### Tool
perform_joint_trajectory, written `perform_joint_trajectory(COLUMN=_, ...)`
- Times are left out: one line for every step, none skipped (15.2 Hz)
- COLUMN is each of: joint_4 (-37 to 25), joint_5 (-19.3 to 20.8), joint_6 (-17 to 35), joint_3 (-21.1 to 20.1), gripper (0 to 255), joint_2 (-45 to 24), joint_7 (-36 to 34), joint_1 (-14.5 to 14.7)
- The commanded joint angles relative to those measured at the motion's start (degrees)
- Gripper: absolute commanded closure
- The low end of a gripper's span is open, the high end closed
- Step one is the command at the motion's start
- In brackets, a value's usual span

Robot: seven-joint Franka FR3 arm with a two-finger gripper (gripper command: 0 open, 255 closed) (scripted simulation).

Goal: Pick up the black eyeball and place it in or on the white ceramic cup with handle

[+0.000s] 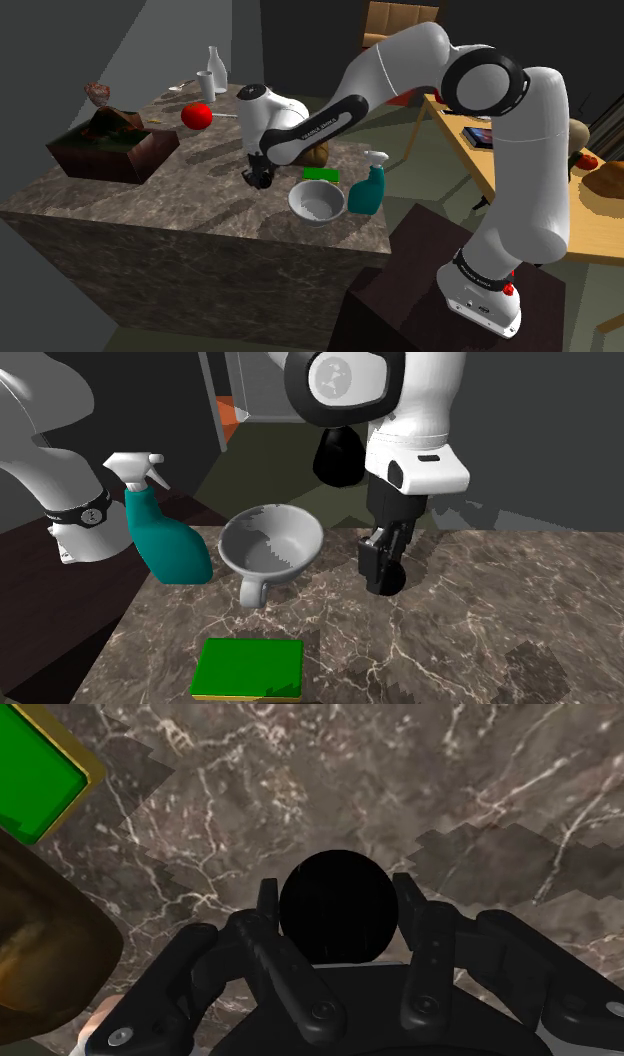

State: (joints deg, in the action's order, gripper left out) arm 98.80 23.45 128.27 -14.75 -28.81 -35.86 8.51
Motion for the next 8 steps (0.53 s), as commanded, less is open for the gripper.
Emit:
perform_joint_trajectory(joint_4=-0.4, joint_5=-0.5, joint_6=-1.2, joint_3=-0.2, gripper=255, joint_2=0.8, joint_7=0.6, joint_1=-0.2)
perform_joint_trajectory(joint_4=-0.6, joint_5=-0.7, joint_6=-1.8, joint_3=-0.3, gripper=255, joint_2=1.2, joint_7=0.8, joint_1=-0.2)
perform_joint_trajectory(joint_4=-0.9, joint_5=-0.9, joint_6=-2.3, joint_3=-0.5, gripper=255, joint_2=1.6, joint_7=1.0, joint_1=-0.3)
perform_joint_trajectory(joint_4=-1.1, joint_5=-1.1, joint_6=-2.9, joint_3=-0.6, gripper=255, joint_2=2.0, joint_7=1.2, joint_1=-0.3)
perform_joint_trajectory(joint_4=-1.3, joint_5=-1.3, joint_6=-3.4, joint_3=-0.7, gripper=255, joint_2=2.3, joint_7=1.5, joint_1=-0.4)
perform_joint_trajectory(joint_4=-1.6, joint_5=-1.6, joint_6=-4.0, joint_3=-0.8, gripper=255, joint_2=2.7, joint_7=1.7, joint_1=-0.4)
perform_joint_trajectory(joint_4=-1.8, joint_5=-1.8, joint_6=-4.6, joint_3=-0.8, gripper=255, joint_2=3.0, joint_7=1.9, joint_1=-0.5)
perform_joint_trajectory(joint_4=-2.1, joint_5=-2.0, joint_6=-5.2, joint_3=-0.9, gripper=255, joint_2=3.4, joint_7=2.1, joint_1=-0.5)
